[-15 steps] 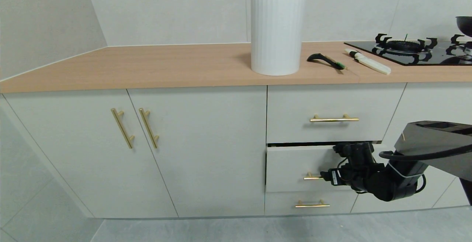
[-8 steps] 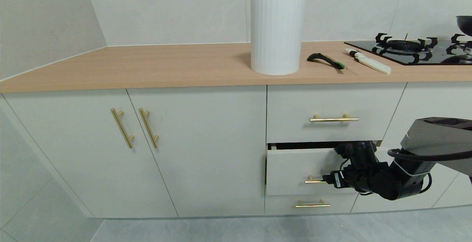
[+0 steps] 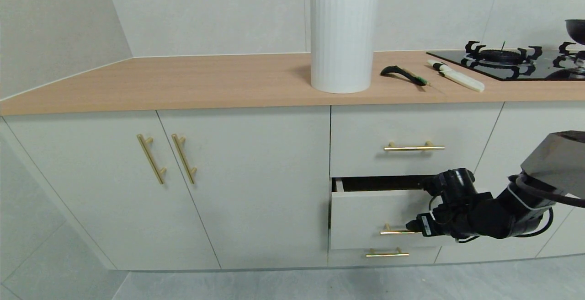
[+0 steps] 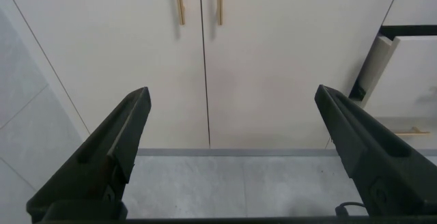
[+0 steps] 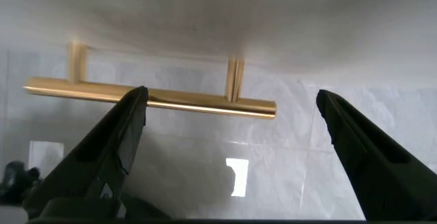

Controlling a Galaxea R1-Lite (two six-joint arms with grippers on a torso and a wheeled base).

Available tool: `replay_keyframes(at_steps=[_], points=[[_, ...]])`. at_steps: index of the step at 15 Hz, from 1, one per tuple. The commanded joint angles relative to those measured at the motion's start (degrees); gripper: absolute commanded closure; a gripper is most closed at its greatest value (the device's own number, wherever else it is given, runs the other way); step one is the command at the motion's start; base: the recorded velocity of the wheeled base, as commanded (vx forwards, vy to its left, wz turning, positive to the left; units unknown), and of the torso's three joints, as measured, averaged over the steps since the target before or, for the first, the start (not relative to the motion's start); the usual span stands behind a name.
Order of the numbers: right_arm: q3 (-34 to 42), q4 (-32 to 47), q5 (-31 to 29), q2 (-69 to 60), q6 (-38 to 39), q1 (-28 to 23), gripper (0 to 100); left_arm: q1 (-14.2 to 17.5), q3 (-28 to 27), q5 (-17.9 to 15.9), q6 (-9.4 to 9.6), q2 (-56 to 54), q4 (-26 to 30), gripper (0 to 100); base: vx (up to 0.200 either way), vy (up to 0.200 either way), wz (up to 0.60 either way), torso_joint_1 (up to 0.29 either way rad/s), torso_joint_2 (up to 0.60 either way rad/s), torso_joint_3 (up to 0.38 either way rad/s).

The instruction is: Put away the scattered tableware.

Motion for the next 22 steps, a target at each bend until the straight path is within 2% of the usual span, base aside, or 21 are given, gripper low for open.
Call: replay_keyframes(at_steps=[1,7,11,22], points=[[0.1,2.5,0.1,-5.0,-0.7,0.4,0,0.0,0.0,0.0,-0.02,0.1,0.0,0,0.000,0.000,0.00,0.000,0.00,0.000],[0.7,7.4,0.4,-19.8,-0.5,1.5,0,0.0,0.0,0.0,-0.02,0.1,0.0,0,0.000,0.000,0.00,0.000,0.00,0.000],[0.6,6.3,0.1,-21.1,0.0,3.2,0,0.0,0.0,0.0,-0.02,0.1,0.0,0,0.000,0.000,0.00,0.000,0.00,0.000],[0.8,-11.6,-2.5,-7.8,2.9,3.5,0,0.0,0.0,0.0,-0.02,0.1,0.0,0,0.000,0.000,0.00,0.000,0.00,0.000]])
